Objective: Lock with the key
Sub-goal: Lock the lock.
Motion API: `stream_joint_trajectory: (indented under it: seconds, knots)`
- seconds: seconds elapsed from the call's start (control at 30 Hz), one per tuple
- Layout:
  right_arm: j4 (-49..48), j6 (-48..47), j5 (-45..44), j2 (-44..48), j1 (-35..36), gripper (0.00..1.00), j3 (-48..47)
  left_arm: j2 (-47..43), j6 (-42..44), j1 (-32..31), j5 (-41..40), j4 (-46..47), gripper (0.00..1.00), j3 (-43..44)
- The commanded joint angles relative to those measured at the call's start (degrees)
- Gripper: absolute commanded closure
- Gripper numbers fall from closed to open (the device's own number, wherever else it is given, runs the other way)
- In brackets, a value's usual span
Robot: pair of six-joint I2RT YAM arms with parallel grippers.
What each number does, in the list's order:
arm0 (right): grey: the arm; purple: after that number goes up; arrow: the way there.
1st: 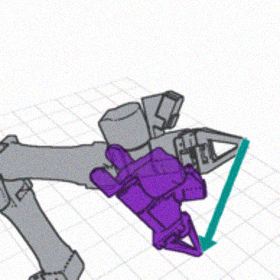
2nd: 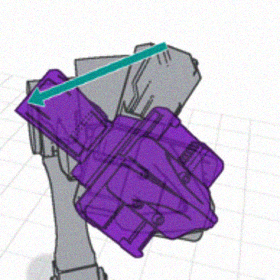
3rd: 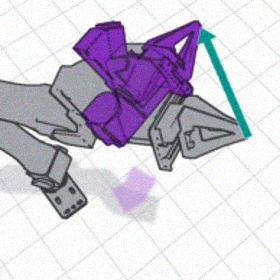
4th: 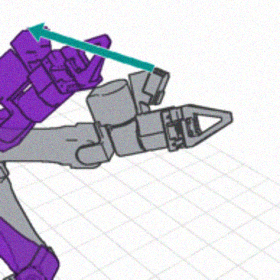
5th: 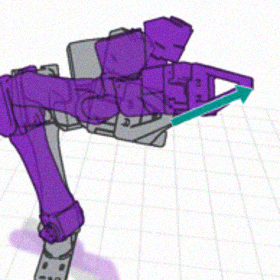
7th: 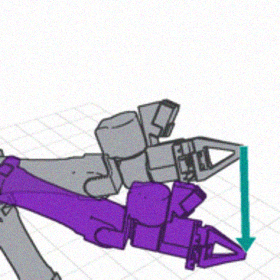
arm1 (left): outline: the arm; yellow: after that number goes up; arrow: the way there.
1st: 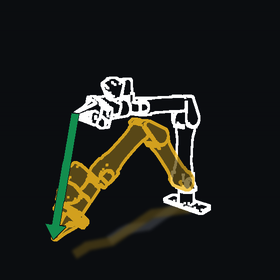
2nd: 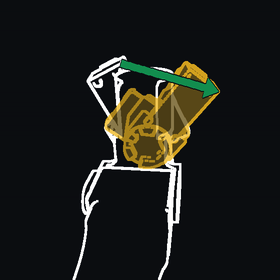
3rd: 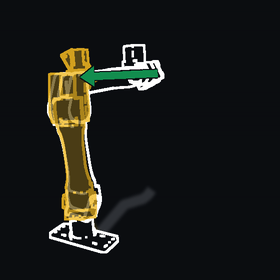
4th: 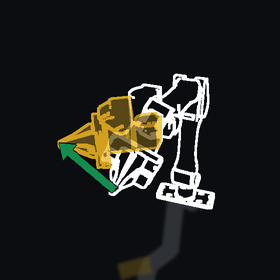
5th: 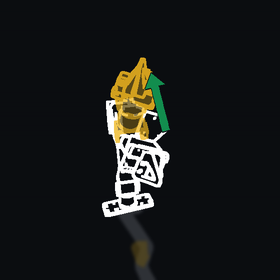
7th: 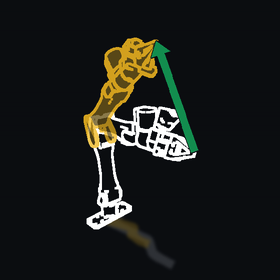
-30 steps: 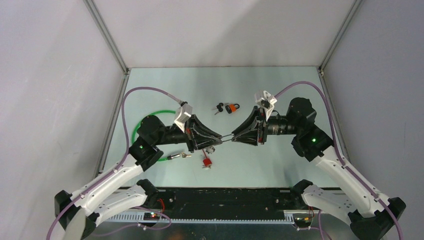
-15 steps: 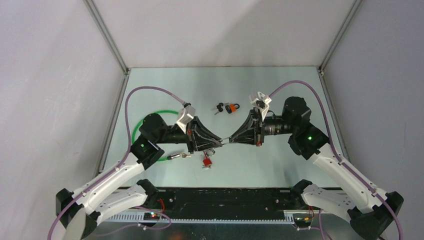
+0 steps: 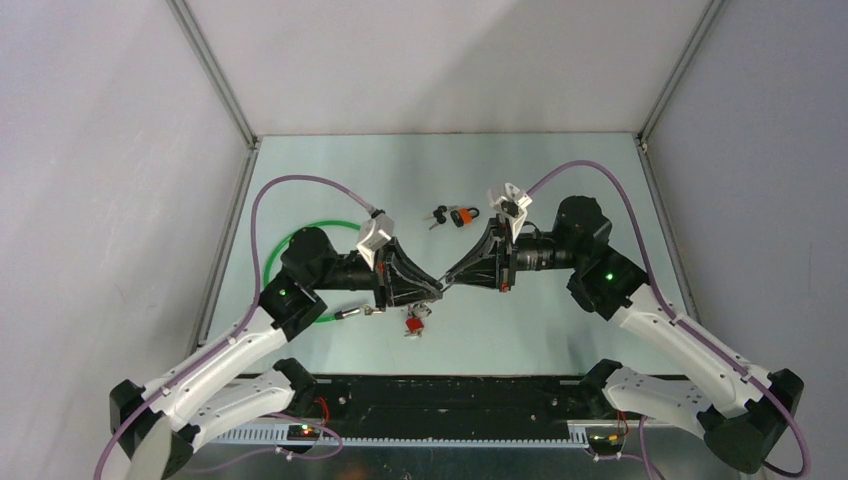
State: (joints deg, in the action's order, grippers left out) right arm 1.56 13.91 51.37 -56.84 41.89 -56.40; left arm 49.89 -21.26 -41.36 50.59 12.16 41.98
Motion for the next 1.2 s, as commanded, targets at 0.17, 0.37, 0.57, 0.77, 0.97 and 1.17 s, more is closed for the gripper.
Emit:
stream_joint_trajectory:
  seconds: [0.17, 0.37, 0.57, 0.77, 0.97, 1.17]
  knots:
    - [-0.5, 1.1, -3.3, -1.9, 3.5, 1.00, 0.4, -0.1, 1.9, -0.6, -9.5, 7.8, 1.00, 4.8]
    - [-6.7, 4.3, -9.0, 1.3, 1.7, 1.00, 0.5, 0.5, 1.2, -0.5, -9.1, 7.5, 0.72, 3.6]
    - [-14.4, 7.3, -12.4, 4.1, 1.1, 1.00, 2.3, -0.4, 1.0, -0.5, -11.2, 7.5, 0.32, 2.0]
    - [-17.8, 9.5, -15.4, 5.6, 0.9, 1.00, 2.9, -0.2, 0.3, -0.6, -11.6, 7.5, 0.25, 2.1]
    - [-20.5, 12.5, -18.3, 6.6, 0.3, 1.00, 3.4, -0.5, -0.4, -0.5, -12.8, 9.0, 0.32, 1.7]
    - [-23.1, 16.0, -20.1, 6.2, -0.2, 1.00, 3.8, -4.7, 0.8, -0.5, -18.3, 14.2, 0.40, -1.4]
